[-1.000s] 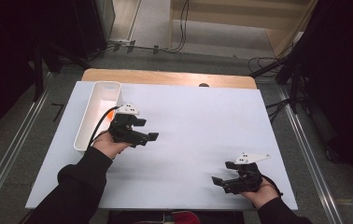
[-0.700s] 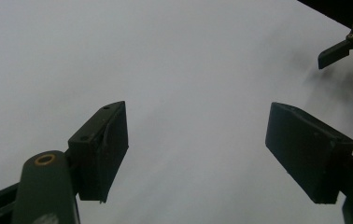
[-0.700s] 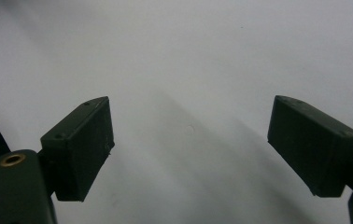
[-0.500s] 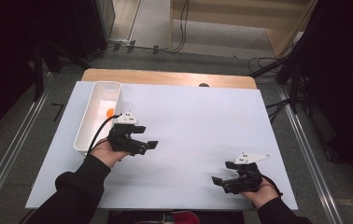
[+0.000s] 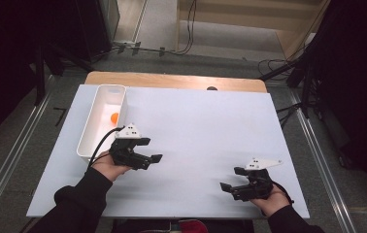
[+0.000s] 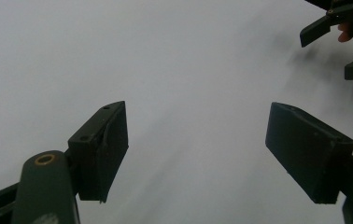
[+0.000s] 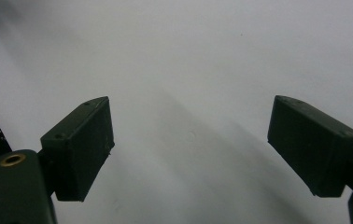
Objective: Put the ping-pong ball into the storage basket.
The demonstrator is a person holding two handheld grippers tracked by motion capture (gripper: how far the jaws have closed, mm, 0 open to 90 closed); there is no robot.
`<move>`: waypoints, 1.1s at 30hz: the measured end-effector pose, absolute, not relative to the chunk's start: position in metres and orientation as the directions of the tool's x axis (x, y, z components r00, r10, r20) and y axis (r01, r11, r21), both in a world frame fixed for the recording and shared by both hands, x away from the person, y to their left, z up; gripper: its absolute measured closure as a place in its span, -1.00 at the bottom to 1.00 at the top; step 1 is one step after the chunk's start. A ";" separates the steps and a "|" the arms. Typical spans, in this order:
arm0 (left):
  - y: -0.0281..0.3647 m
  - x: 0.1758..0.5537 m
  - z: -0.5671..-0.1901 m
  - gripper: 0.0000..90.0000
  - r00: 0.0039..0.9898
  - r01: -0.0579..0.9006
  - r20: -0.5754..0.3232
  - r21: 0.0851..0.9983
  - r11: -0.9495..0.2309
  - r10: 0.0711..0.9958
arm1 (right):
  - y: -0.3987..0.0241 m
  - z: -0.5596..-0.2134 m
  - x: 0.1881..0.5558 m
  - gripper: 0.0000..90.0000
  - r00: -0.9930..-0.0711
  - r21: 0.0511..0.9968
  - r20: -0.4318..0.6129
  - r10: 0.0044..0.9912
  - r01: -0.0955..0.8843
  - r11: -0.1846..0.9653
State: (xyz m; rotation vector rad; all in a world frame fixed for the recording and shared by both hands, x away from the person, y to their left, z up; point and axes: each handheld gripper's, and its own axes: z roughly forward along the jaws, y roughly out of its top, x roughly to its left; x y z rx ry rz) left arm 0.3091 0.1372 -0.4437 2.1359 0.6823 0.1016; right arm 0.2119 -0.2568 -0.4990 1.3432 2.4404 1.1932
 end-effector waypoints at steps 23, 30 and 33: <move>0.150 0.292 -0.460 -0.52 0.874 0.419 -0.179 0.747 -0.515 0.451 | -0.258 -0.499 0.212 -0.71 -0.602 0.685 0.252 0.758 0.664 0.299; 0.157 0.284 -0.463 -0.52 0.888 0.401 -0.177 0.748 -0.529 0.423 | -0.258 -0.498 0.212 -0.71 -0.603 0.686 0.256 0.756 0.664 0.298; 0.159 0.281 -0.464 -0.60 0.893 0.397 -0.172 0.739 -0.545 0.417 | -0.258 -0.499 0.212 -0.71 -0.607 0.689 0.253 0.754 0.660 0.300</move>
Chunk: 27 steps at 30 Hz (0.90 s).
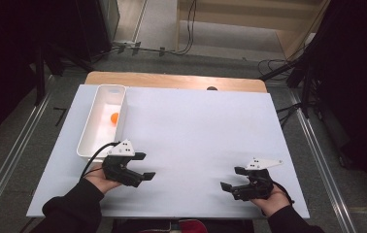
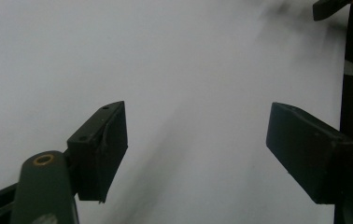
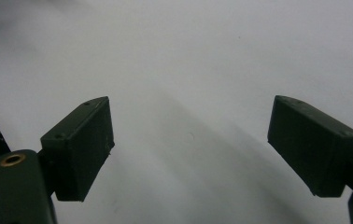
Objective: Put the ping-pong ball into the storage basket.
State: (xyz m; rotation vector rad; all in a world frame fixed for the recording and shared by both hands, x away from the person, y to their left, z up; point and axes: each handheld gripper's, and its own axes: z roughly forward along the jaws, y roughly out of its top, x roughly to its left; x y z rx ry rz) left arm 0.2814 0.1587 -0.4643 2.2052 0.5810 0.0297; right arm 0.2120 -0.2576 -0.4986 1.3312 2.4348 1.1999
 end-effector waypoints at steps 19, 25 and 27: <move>0.179 0.273 -0.472 -0.60 0.883 0.412 -0.169 0.728 -0.548 0.439 | -0.259 -0.498 0.211 -0.71 -0.600 0.693 0.246 0.762 0.658 0.295; 0.182 0.272 -0.474 -0.60 0.880 0.419 -0.175 0.722 -0.551 0.442 | -0.259 -0.498 0.211 -0.71 -0.600 0.691 0.250 0.760 0.660 0.293; 0.182 0.271 -0.474 -0.60 0.880 0.419 -0.173 0.722 -0.551 0.443 | -0.259 -0.498 0.212 -0.71 -0.601 0.693 0.245 0.761 0.658 0.296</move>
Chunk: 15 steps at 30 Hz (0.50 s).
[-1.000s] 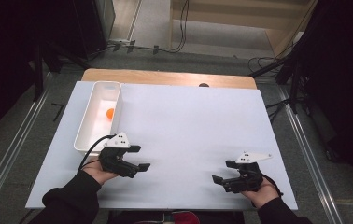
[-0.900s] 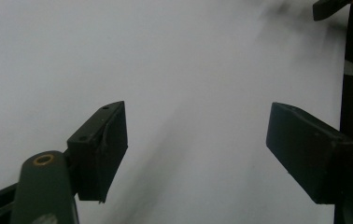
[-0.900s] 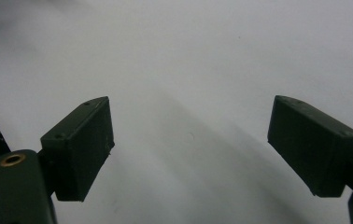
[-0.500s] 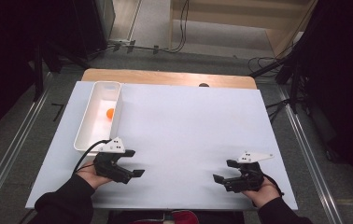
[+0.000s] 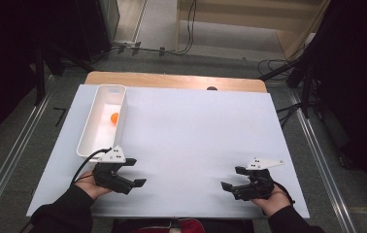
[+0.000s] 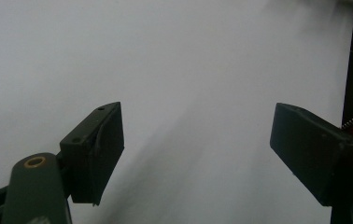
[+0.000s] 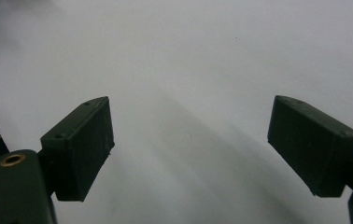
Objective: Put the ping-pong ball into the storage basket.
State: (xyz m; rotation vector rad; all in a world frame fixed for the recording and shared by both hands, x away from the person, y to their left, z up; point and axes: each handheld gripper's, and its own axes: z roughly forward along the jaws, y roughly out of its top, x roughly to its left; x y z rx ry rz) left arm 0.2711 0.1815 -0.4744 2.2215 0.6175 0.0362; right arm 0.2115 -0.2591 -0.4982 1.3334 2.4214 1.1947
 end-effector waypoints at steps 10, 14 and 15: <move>0.182 0.271 -0.477 -0.60 0.880 0.423 -0.170 0.709 -0.565 0.444 | -0.258 -0.499 0.211 -0.71 -0.604 0.687 0.245 0.759 0.660 0.303; 0.181 0.271 -0.478 -0.60 0.878 0.425 -0.169 0.704 -0.569 0.448 | -0.259 -0.498 0.211 -0.71 -0.602 0.690 0.234 0.764 0.656 0.305; 0.181 0.271 -0.478 -0.60 0.877 0.425 -0.167 0.707 -0.565 0.451 | -0.259 -0.498 0.211 -0.71 -0.602 0.690 0.231 0.764 0.655 0.307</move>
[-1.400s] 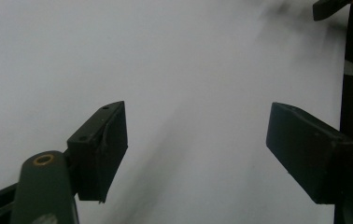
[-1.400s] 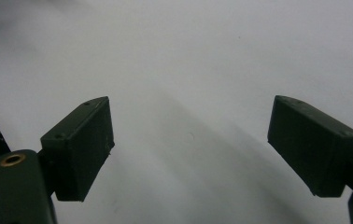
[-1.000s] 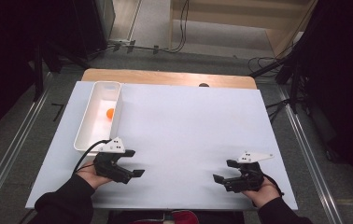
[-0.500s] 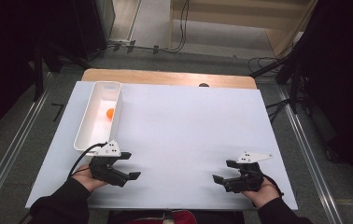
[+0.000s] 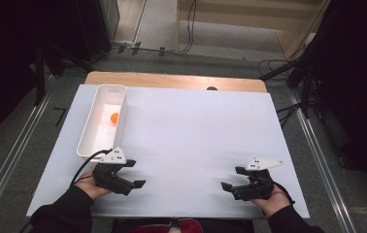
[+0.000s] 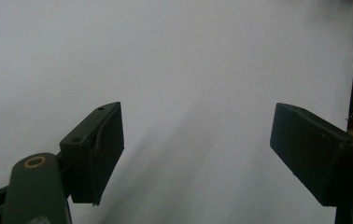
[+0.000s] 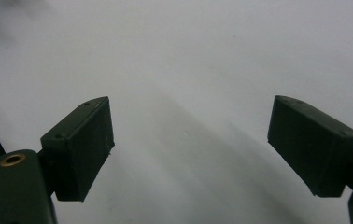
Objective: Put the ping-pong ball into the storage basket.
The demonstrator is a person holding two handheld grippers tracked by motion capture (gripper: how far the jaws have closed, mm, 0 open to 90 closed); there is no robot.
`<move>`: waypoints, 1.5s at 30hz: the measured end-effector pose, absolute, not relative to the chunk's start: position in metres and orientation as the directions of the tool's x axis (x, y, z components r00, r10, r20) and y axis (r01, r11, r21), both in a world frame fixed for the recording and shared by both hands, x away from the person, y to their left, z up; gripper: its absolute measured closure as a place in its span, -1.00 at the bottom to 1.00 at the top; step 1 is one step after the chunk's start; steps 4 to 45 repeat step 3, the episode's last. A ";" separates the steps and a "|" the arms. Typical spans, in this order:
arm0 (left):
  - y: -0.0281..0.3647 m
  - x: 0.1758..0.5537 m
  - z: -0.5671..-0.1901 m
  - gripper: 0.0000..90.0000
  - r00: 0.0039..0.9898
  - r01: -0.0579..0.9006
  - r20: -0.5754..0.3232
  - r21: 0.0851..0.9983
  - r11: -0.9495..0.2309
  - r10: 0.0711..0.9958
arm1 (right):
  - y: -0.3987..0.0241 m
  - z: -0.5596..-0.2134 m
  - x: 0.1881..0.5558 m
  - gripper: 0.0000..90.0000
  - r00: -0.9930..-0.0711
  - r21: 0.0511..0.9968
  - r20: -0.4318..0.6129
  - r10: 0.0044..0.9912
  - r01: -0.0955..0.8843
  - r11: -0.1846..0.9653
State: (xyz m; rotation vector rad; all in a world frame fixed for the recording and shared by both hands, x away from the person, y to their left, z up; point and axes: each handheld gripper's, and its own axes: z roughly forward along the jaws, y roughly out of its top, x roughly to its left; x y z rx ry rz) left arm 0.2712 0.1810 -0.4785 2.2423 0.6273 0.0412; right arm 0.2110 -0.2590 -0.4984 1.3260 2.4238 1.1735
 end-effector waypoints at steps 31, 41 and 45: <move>0.180 0.270 -0.480 -0.61 0.883 0.409 -0.155 0.719 -0.562 0.444 | -0.260 -0.499 0.211 -0.71 -0.592 0.688 0.236 0.770 0.662 0.298; 0.180 0.270 -0.480 -0.61 0.883 0.409 -0.155 0.719 -0.562 0.444 | -0.260 -0.499 0.211 -0.71 -0.592 0.688 0.236 0.770 0.662 0.298; 0.180 0.270 -0.480 -0.61 0.883 0.409 -0.155 0.719 -0.562 0.444 | -0.260 -0.499 0.211 -0.71 -0.592 0.688 0.236 0.770 0.662 0.298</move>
